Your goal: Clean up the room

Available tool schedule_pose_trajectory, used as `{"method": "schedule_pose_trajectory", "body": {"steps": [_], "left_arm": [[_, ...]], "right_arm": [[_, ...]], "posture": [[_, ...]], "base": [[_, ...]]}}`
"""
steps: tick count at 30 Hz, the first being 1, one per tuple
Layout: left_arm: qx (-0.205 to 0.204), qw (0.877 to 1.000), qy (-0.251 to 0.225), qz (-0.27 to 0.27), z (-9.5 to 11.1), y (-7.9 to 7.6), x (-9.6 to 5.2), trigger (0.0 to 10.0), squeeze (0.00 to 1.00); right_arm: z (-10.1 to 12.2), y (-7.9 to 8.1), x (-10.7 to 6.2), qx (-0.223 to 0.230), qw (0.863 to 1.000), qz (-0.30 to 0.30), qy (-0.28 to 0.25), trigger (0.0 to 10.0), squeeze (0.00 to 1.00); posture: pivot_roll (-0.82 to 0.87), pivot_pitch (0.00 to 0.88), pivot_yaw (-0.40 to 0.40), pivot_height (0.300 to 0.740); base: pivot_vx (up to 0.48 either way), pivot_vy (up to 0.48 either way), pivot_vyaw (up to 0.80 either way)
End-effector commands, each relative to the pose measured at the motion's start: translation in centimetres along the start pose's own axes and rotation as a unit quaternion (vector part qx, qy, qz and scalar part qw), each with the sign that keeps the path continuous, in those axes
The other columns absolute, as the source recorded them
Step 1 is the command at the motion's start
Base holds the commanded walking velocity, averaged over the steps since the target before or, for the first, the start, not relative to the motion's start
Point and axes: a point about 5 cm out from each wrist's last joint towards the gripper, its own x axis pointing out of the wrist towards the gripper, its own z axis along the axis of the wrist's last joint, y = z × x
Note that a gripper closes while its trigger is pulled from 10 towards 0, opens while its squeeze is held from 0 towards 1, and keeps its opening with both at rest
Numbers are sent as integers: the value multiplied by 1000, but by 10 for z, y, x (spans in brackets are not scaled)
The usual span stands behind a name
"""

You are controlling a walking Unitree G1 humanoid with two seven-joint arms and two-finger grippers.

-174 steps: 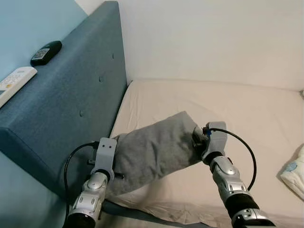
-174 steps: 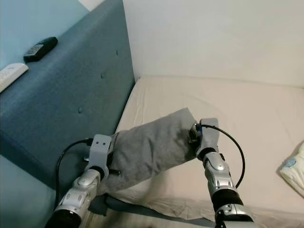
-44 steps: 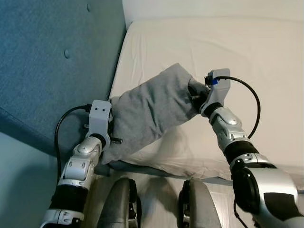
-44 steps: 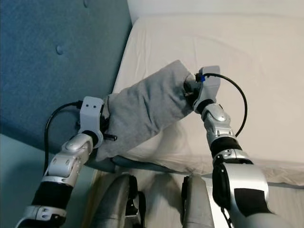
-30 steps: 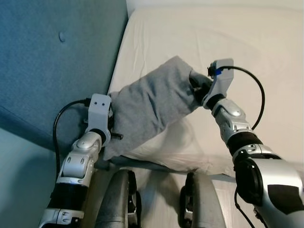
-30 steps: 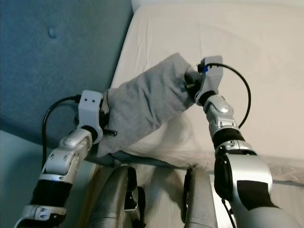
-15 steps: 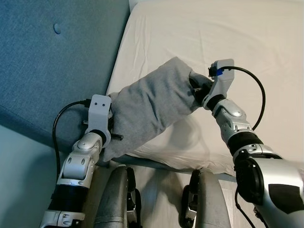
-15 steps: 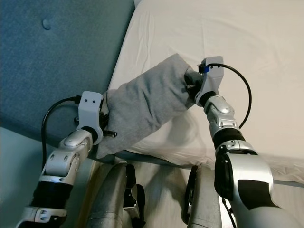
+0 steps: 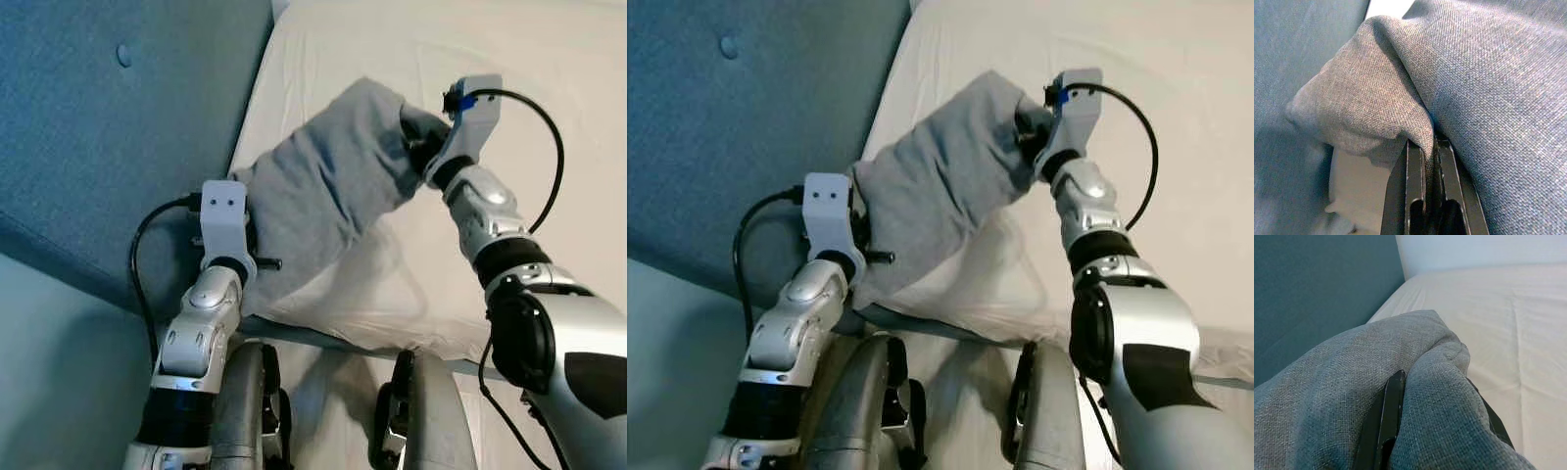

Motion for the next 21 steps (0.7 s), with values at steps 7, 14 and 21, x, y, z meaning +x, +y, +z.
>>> {"method": "schedule_pose_trajectory", "body": {"steps": [7, 14, 21], "left_arm": [[-46, 992, -92, -79, 27, -46, -18, 10000, 20], [-67, 989, -94, -94, 29, -57, -23, 10000, 1000], [-76, 987, -79, -114, 24, -66, -30, 10000, 1000]], "right_arm": [[3, 31, 11, -1, 998, 61, 3, 10000, 0], [9, 30, 13, -20, 999, 49, -5, 10000, 1000], [9, 18, 11, -66, 998, -3, 7, 10000, 824]], "posture": [[286, 435, 77, 590], [290, 431, 78, 590], [288, 425, 80, 590]], "base": [[0, 0, 0], [0, 0, 0], [0, 0, 0]]}}
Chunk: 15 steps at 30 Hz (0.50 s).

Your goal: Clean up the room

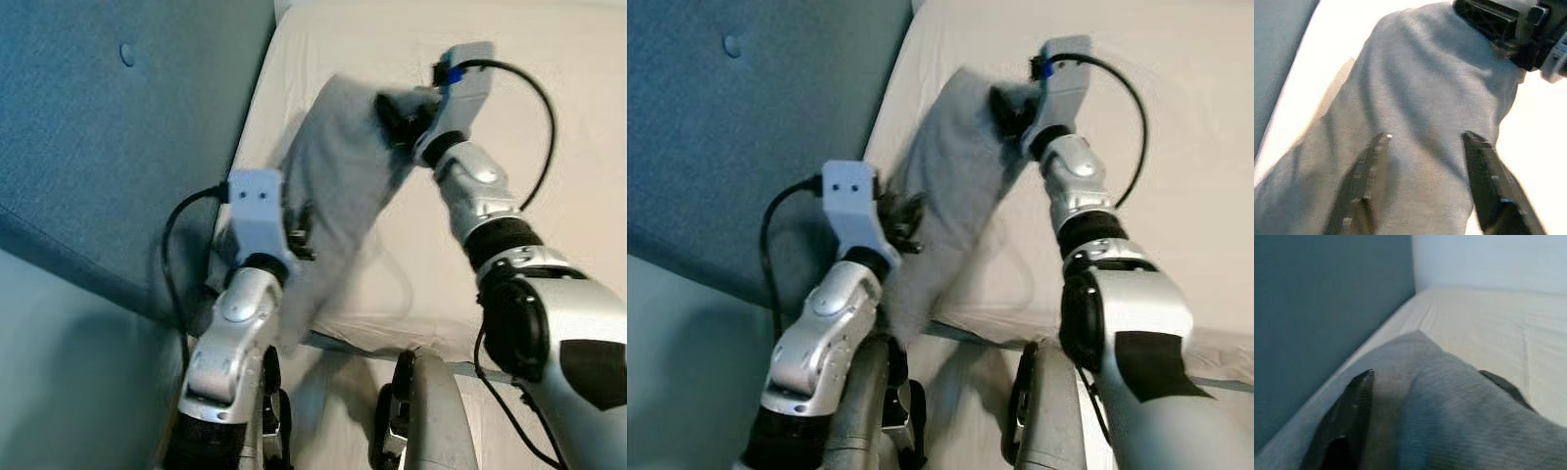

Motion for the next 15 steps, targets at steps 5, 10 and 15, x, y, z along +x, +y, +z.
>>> {"method": "schedule_pose_trajectory", "body": {"steps": [5, 10, 15], "left_arm": [[-90, 993, 29, -76, -5, -27, -14, 10000, 0], [-98, 991, 31, -89, -4, -26, -17, 10000, 0], [-79, 993, 41, -77, -7, -10, -15, 10000, 0]], "right_arm": [[-16, -15, -8, -47, 996, -69, 43, 10000, 0], [-11, -29, -10, -43, 992, -114, 36, 10000, 0], [6, -60, -17, -20, 981, -191, 13, 10000, 0]], "posture": [[291, 422, 84, 590], [291, 418, 80, 590], [299, 417, 74, 590]], "base": [[0, 0, 0], [0, 0, 0], [0, 0, 0]]}}
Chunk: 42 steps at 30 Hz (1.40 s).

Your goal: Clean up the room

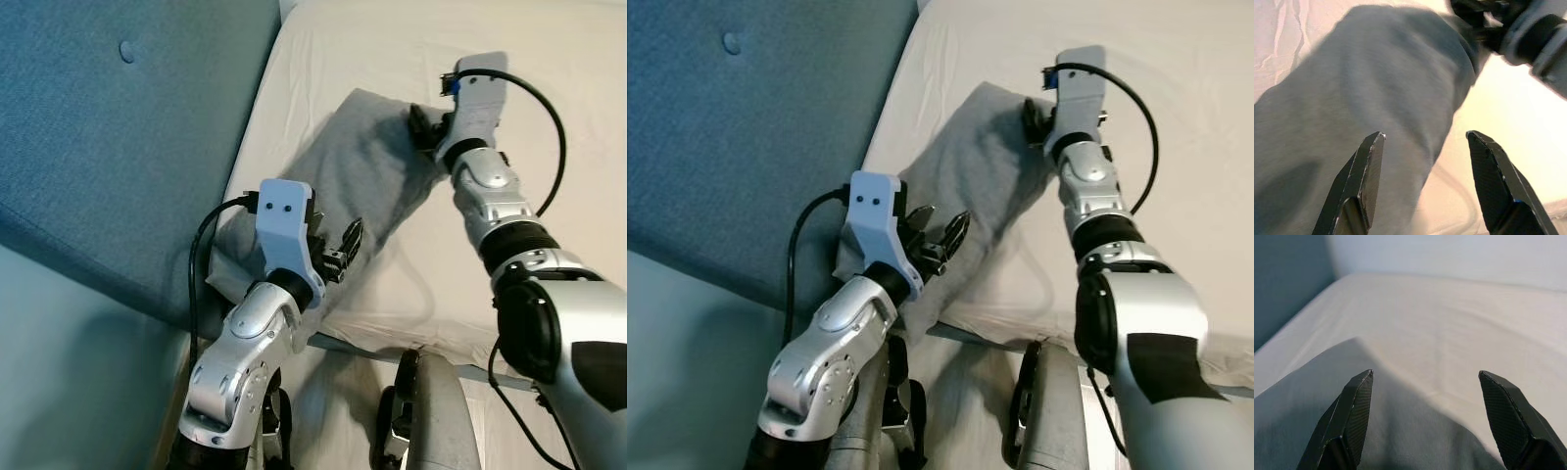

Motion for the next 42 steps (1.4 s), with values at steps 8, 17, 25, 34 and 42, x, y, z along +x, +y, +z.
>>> {"method": "schedule_pose_trajectory", "body": {"steps": [8, 17, 25, 34, 42], "left_arm": [[13, 999, 37, 17, -10, 18, -8, 10000, 0], [24, 992, 92, 77, -24, 60, -12, 10000, 0], [71, 975, 161, 133, -49, 107, -44, 10000, 0], [30, 966, 163, 198, -56, 125, -68, 10000, 0], [7, 958, 151, 242, -63, 130, -75, 10000, 0]], "right_arm": [[3, -9, 1, 44, 999, -14, 4, 10000, 0], [2, 1, 2, 195, 981, 10, 6, 10000, 0], [-44, 29, -15, 239, 969, -4, 60, 10000, 0], [-80, 23, -39, 171, 983, -36, 59, 4549, 0], [-94, -12, -77, 81, 986, -143, 31, 0, 0]], "posture": [[283, 419, 76, 590], [168, 391, 67, 590], [101, 342, 42, 590], [87, 324, 37, 590], [69, 328, 33, 590]], "base": [[0, 0, 0], [0, 0, 0], [0, 0, 0], [0, 0, 0], [0, 0, 0]]}}
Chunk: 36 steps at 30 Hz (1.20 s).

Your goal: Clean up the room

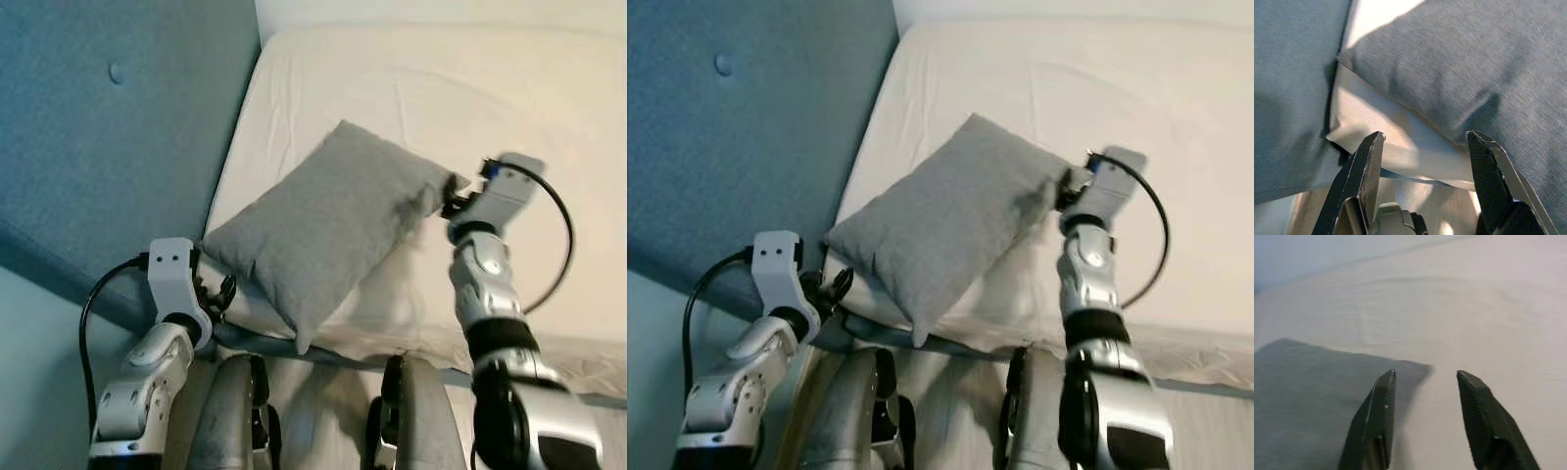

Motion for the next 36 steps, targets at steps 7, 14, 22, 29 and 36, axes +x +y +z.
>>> {"method": "schedule_pose_trajectory", "body": {"steps": [7, 14, 22, 29, 36], "left_arm": [[-3, 1000, 25, 2, -17, -5, 0, 10000, 0], [48, 997, 62, -26, -34, -12, 4, 10000, 0], [88, 993, 76, -24, -42, -5, 0, 10000, 0], [59, 995, 53, -67, -33, -27, -7, 10000, 0], [27, 992, 42, -114, -32, -47, -23, 10000, 0]], "right_arm": [[-23, -22, -14, -22, 997, -60, 42, 4196, 0], [-57, -26, -11, 39, 985, -56, 159, 10000, 0], [-59, -28, -10, 38, 982, -41, 180, 10000, 0], [-51, -16, -1, 32, 983, 1, 180, 10000, 0], [-51, 34, -3, 85, 967, 118, 211, 10000, 0]], "posture": [[71, 347, 35, 590], [87, 372, 29, 590], [132, 385, 33, 590], [169, 386, 29, 590], [183, 382, 16, 590]], "base": [[0, 0, 0], [0, 0, 0], [0, 0, 0], [0, 0, 0], [0, 0, 0]]}}
